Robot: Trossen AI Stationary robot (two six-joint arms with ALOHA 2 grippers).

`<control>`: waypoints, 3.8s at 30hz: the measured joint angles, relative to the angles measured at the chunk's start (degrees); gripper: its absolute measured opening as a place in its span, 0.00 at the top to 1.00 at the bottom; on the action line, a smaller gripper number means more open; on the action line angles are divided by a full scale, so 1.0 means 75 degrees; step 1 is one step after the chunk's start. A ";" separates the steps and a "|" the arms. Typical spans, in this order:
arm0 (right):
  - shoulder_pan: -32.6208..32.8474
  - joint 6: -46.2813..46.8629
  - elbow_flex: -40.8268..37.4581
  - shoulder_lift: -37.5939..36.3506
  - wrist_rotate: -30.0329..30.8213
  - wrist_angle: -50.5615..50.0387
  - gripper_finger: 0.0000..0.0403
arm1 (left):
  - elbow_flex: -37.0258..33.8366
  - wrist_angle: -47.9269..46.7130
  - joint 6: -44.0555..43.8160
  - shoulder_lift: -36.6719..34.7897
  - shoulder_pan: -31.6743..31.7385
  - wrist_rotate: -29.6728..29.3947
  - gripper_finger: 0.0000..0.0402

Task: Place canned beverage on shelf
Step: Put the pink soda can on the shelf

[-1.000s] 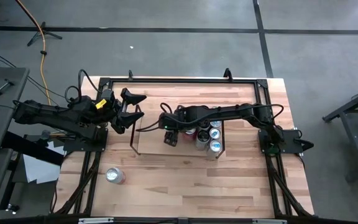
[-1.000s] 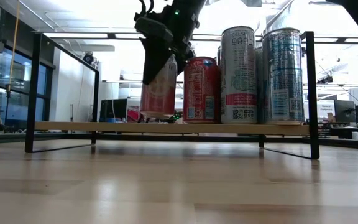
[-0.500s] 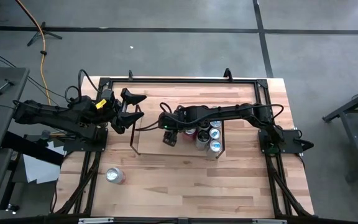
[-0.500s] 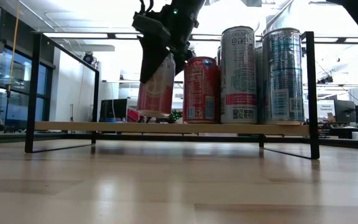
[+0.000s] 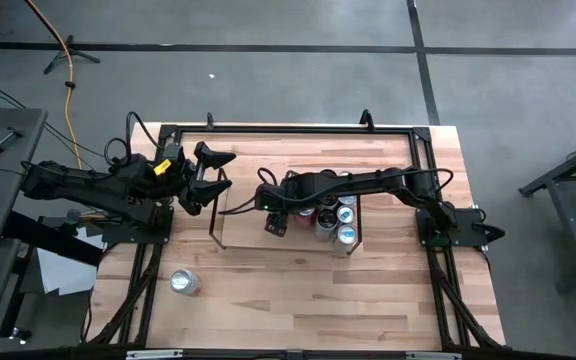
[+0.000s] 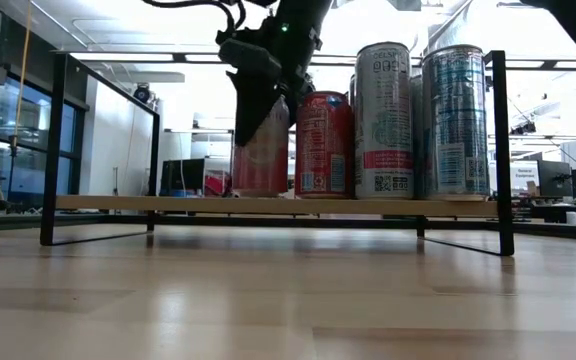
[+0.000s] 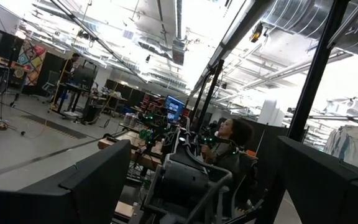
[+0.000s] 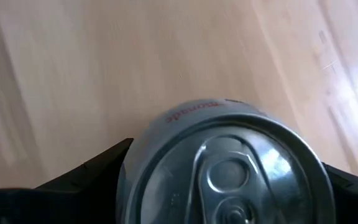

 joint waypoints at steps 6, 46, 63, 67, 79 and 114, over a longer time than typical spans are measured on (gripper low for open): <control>0.0000 -0.0069 0.0003 0.0029 0.0067 -0.0072 0.20 | 0.0000 -0.0025 0.0003 0.0005 0.0002 0.0000 0.11; -0.0044 -0.1258 0.1784 0.0101 -0.0125 -0.0352 0.01 | 0.0000 -0.0009 0.0009 0.0005 0.0003 0.0000 0.11; 0.0231 -0.1817 0.2127 -0.0541 0.0360 -0.2196 0.01 | 0.0000 -0.0015 0.0012 0.0008 0.0003 -0.0002 0.11; 0.0417 -0.1719 0.0924 -0.1545 0.0401 -0.1506 0.01 | 0.0000 -0.0015 0.0015 0.0008 0.0000 0.0000 0.11; 0.1113 0.0404 -0.4640 -0.5624 0.0628 0.3208 0.01 | 0.0000 -0.0009 0.0012 0.0008 0.0000 -0.0003 0.11; 0.1180 0.2237 -0.5558 -0.6522 0.0659 0.4394 0.01 | 0.0000 -0.0352 0.0015 0.0008 0.0000 -0.0154 0.11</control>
